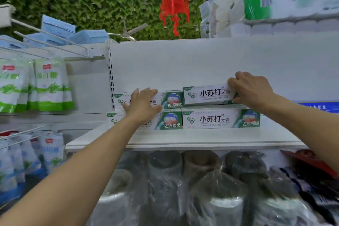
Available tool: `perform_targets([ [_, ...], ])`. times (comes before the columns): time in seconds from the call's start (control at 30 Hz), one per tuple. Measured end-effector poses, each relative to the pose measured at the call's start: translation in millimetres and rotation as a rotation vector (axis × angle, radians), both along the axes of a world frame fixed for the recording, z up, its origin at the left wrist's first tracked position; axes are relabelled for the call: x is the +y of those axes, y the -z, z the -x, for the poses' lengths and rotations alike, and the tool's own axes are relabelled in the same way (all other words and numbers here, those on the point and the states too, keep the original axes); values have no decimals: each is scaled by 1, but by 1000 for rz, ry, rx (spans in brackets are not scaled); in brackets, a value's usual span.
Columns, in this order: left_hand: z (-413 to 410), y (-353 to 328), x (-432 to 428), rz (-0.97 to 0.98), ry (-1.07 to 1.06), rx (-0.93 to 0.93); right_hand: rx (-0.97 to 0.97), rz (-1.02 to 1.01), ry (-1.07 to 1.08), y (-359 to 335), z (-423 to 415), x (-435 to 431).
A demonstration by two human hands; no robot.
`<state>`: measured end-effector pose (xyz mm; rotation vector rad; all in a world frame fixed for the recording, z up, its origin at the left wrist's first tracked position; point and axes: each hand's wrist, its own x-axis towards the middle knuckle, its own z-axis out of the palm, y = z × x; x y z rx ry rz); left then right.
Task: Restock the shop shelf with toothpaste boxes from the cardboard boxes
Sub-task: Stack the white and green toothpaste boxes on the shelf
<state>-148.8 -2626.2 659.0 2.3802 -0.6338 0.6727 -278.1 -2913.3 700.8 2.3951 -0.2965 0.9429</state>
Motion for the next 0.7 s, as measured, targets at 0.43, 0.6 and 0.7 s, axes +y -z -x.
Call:
perform_targets([
  [0.43, -12, 1, 3, 82, 44, 7, 72, -25, 33, 7, -26, -3],
  [0.6, -9, -1, -3, 88, 28, 33, 48, 50, 87, 12, -22, 0],
  [0.7, -9, -3, -4, 65, 16, 40, 99, 57, 136, 9, -20, 4],
])
